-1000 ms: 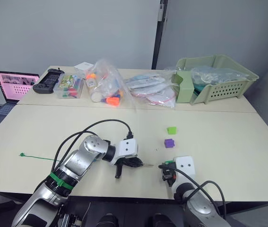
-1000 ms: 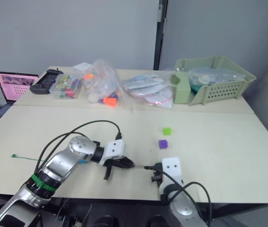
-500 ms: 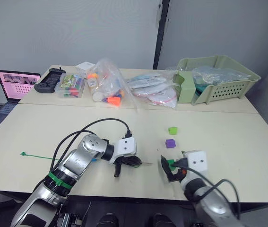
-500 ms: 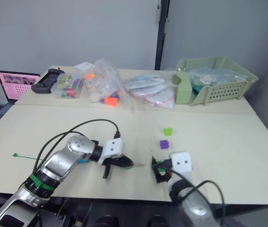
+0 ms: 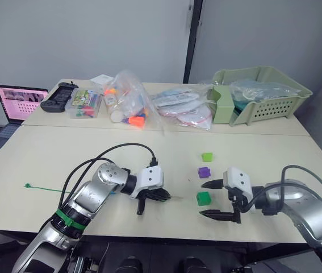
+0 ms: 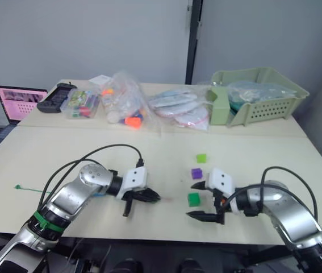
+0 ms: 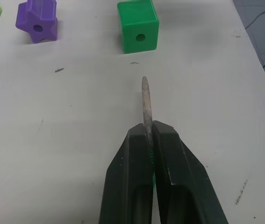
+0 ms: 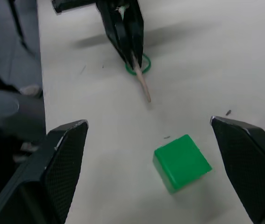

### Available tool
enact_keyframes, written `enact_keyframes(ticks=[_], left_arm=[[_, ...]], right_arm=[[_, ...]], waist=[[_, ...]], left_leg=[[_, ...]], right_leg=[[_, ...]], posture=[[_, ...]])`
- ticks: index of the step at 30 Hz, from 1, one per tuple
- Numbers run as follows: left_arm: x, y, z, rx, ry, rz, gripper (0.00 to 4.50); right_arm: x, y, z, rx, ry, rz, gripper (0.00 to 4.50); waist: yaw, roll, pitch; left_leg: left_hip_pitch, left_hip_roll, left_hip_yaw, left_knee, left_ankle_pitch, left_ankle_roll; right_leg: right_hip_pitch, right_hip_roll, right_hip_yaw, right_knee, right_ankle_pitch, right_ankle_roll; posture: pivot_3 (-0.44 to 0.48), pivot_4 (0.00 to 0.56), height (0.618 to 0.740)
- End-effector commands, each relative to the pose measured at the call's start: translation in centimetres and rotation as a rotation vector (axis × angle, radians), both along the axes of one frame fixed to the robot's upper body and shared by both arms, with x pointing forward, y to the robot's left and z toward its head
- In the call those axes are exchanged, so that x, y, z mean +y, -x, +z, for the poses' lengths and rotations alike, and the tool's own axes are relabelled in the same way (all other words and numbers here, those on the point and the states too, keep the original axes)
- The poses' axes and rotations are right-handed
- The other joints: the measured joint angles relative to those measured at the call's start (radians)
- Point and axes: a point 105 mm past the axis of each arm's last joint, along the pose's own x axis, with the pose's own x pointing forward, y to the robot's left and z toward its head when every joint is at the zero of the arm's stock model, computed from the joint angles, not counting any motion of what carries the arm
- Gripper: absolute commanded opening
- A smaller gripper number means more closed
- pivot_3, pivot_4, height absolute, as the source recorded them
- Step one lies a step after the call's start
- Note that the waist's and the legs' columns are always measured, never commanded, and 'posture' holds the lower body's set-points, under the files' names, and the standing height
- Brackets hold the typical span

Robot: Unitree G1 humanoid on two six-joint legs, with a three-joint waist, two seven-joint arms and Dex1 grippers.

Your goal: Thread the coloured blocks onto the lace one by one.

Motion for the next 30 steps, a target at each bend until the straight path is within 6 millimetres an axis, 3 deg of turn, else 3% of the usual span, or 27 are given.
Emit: enact_keyframes(ticks=[1,5,8,15,19,24,30], left_arm=[[-0.3,0.6,1.0,-0.025,0.016,-0.027,0.00],[-0.8,0.9,1.5,-0.024,0.019,-0.015,0.00],[-1.2,1.2,1.9,-0.026,0.020,0.006,0.00],[-1.1,0.9,1.8,-0.036,-0.009,0.067,0.00],[-1.3,0.6,1.7,-0.048,-0.032,0.082,0.00],[-2.0,0.2,1.5,-0.064,-0.097,0.121,0.00],[-2.3,0.2,1.5,-0.045,-0.110,0.135,0.00]], right_arm=[[-1.3,-1.4,-0.6,-0.030,0.070,0.068,4.42],[-1.6,-2.6,-1.1,-0.023,0.074,0.087,4.42],[-1.8,-3.2,-1.7,-0.023,0.063,0.067,3.63],[-0.5,-2.7,-1.9,-0.011,-0.007,0.054,1.23],[0.0,-2.7,-1.9,-0.012,-0.019,0.022,1.18],[2.0,-2.3,-2.2,-0.016,-0.011,0.004,1.18],[2.3,-2.1,-2.7,-0.013,0.010,-0.021,1.18]], waist=[[0.001,0.000,0.000],[0.003,0.000,0.000],[0.003,0.000,0.000],[0.002,0.000,0.000],[0.002,0.000,0.000],[0.002,0.000,0.000],[0.002,0.000,0.000]], left_leg=[[0.000,0.000,0.000,0.000,0.000,0.000],[-0.001,-0.001,0.000,0.001,0.000,0.000],[-0.001,-0.001,0.000,0.001,0.000,0.000],[0.000,-0.001,-0.001,0.001,0.000,0.000],[0.000,-0.001,-0.001,0.001,0.000,0.000],[0.000,-0.001,-0.001,0.001,0.000,0.000],[0.000,-0.001,-0.001,0.001,0.000,0.000]], right_leg=[[0.000,0.000,0.000,0.000,0.002,-0.004],[0.000,-0.001,0.000,0.000,0.003,-0.004],[0.000,-0.001,0.000,0.000,0.003,-0.004],[0.000,-0.001,0.000,0.001,0.003,-0.004],[0.000,-0.001,0.000,0.002,0.003,-0.004],[0.000,-0.001,0.000,0.002,0.003,-0.004],[0.000,-0.001,0.000,0.002,0.003,-0.004]], posture=[[0.000,0.150,0.740],[0.000,0.150,0.740],[0.000,0.150,0.740],[0.000,0.150,0.740],[0.000,0.150,0.740],[0.000,0.150,0.740],[0.000,0.150,0.740]])
